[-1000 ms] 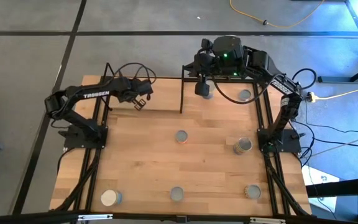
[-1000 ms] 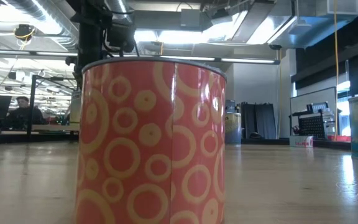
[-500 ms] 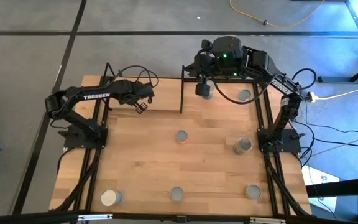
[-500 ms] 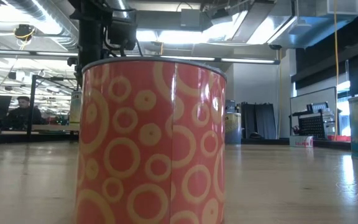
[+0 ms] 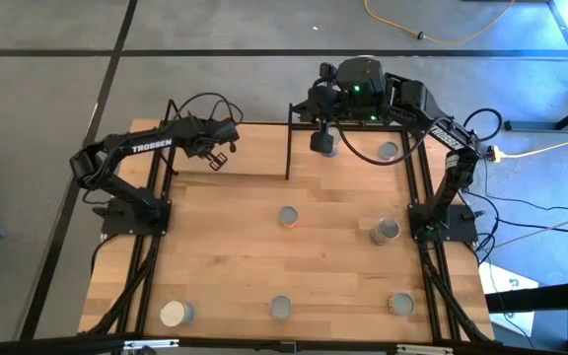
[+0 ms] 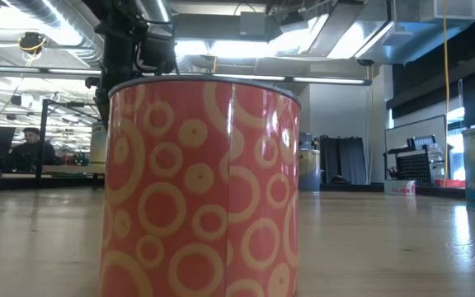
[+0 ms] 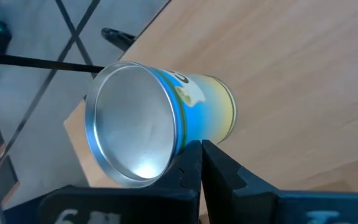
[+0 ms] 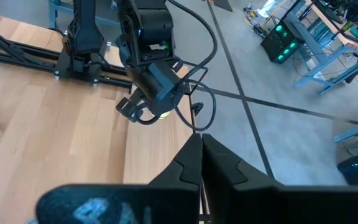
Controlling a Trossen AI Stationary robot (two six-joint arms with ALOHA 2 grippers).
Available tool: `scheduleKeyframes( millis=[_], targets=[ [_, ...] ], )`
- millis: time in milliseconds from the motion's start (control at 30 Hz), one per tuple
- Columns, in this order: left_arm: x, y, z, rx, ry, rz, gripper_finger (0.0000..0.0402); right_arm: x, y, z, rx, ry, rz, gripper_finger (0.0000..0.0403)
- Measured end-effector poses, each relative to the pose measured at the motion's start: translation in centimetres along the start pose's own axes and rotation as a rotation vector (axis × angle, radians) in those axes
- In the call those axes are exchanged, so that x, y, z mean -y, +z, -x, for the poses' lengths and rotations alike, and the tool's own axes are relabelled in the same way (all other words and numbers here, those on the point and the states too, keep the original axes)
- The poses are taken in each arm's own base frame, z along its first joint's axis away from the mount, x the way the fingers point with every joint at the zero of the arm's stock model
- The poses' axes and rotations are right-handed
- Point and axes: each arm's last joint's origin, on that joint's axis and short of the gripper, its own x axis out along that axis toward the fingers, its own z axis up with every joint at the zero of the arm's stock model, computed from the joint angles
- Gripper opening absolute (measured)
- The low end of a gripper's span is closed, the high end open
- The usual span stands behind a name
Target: Pick and place cans onto a shelf
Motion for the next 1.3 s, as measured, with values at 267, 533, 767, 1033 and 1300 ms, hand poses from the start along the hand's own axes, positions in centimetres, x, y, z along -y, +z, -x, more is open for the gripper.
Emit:
scheduleKeyframes(
  millis=[267, 533, 767, 1033, 1300],
  targets=[
    [-1.2, 0.3, -0.7, -0.019, 0.044, 0.014, 0.0, 0.0, 0.0, 0.0, 0.0, 0.0, 0.028, 0.001],
    [-2.3, 0.8, -1.5, -0.011, 0.067, 0.03, 0.0, 0.0, 0.0, 0.0, 0.0, 0.001, 0.039, 0.001],
    [-0.8, 0.1, -0.6, -0.041, -0.031, -0.018, 0.0, 0.0, 0.0, 0.0, 0.0, 0.001, 0.039, 0.001],
    [-1.0, -1.3, -0.3, -0.159, 0.006, -0.055, 0.0, 0.0, 0.0, 0.0, 0.0, 0.0, 0.039, 0.001],
    [-2.6, -1.0, -1.3, -0.182, 0.043, 0.001, 0.0, 0.0, 0.0, 0.0, 0.0, 0.001, 0.042, 0.001]
  ],
)
